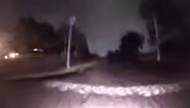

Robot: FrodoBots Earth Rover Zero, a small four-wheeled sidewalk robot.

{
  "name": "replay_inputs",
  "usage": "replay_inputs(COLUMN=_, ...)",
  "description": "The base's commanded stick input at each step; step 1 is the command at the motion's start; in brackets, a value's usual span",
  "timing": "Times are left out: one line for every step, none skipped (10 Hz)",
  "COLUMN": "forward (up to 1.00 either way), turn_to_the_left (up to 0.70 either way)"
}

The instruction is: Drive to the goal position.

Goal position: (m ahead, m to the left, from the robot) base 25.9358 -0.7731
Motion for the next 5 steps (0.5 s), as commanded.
replay_inputs(forward=0.70, turn_to_the_left=-0.31)
replay_inputs(forward=0.70, turn_to_the_left=-0.35)
replay_inputs(forward=0.70, turn_to_the_left=-0.09)
replay_inputs(forward=0.70, turn_to_the_left=0.00)
replay_inputs(forward=0.70, turn_to_the_left=0.00)
